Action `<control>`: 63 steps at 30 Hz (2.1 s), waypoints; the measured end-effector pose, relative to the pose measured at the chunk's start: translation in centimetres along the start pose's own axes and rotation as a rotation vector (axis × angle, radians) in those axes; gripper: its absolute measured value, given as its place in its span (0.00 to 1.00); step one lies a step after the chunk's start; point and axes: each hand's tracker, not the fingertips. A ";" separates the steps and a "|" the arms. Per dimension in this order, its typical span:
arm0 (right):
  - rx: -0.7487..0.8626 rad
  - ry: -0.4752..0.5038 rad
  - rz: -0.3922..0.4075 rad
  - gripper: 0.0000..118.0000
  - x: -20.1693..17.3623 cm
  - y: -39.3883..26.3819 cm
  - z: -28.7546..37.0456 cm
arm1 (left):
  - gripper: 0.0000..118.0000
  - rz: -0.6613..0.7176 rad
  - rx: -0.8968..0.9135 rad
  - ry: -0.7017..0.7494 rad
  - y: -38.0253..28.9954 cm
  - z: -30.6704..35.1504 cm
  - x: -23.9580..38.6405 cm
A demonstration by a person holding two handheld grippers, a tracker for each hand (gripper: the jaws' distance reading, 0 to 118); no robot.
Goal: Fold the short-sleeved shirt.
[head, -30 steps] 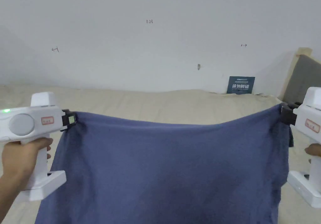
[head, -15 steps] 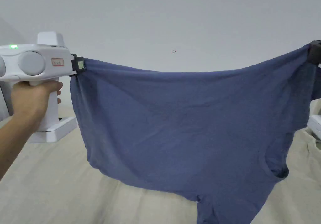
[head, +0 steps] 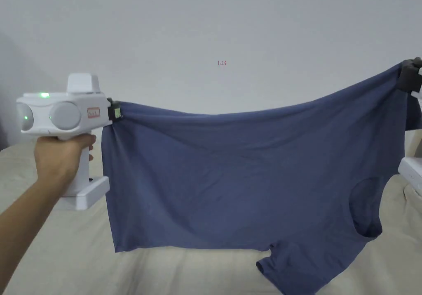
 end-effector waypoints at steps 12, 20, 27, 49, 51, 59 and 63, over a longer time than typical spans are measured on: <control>-0.184 0.037 -0.119 0.00 2.2 -14.9 4.7 | 0.02 0.016 -0.167 -0.044 -15.9 0.3 -0.3; -0.295 0.062 -0.199 0.00 2.7 -22.7 14.5 | 0.02 0.027 -0.323 -0.031 -25.1 6.6 -2.4; -0.380 0.061 -0.211 0.00 2.1 -27.5 24.4 | 0.02 0.000 -0.421 -0.033 -31.3 13.1 -3.8; -0.660 -0.031 -0.280 0.00 1.5 -38.1 39.1 | 0.02 -0.088 -0.612 -0.033 -43.1 22.9 -4.6; -0.703 -0.054 -0.281 0.00 1.6 -39.7 38.7 | 0.02 -0.098 -0.626 -0.029 -43.8 22.9 -4.4; -0.896 -0.141 -0.219 0.00 0.7 -43.7 37.2 | 0.21 -0.020 -0.603 -0.013 -44.0 23.8 -4.4; -0.882 -0.121 -0.248 0.09 1.0 -42.7 37.4 | 0.54 0.073 -0.641 0.013 -42.7 24.4 -4.3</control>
